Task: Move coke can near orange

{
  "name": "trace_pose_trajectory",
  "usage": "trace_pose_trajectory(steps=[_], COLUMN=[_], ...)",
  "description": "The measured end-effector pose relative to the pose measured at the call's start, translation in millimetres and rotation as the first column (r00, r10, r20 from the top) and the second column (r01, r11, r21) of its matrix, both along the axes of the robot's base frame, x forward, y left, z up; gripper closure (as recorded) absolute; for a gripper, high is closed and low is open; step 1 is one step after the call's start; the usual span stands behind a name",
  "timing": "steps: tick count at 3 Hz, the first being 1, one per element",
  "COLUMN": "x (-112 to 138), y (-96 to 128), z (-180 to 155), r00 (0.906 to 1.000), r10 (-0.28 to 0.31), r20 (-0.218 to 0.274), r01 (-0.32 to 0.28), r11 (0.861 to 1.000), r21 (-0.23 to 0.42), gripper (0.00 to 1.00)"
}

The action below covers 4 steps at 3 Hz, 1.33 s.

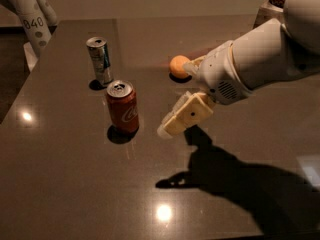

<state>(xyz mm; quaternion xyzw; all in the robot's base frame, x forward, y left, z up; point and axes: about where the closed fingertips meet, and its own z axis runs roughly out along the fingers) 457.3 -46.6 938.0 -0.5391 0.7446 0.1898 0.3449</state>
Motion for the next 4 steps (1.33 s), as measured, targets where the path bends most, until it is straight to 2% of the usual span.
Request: trace_pose_trajectory(steps=[2,4], x=[6.4,18.3], y=[57.9,99.0], z=[-9.0,-28.8], r00=[0.9995,0.9992], r10=[0.024,0.038], r20=[0.022,0.010], r01=[-0.027,-0.039], r11=[0.990,0.981], r21=[0.141,0.192], gripper=[0.00,0.00])
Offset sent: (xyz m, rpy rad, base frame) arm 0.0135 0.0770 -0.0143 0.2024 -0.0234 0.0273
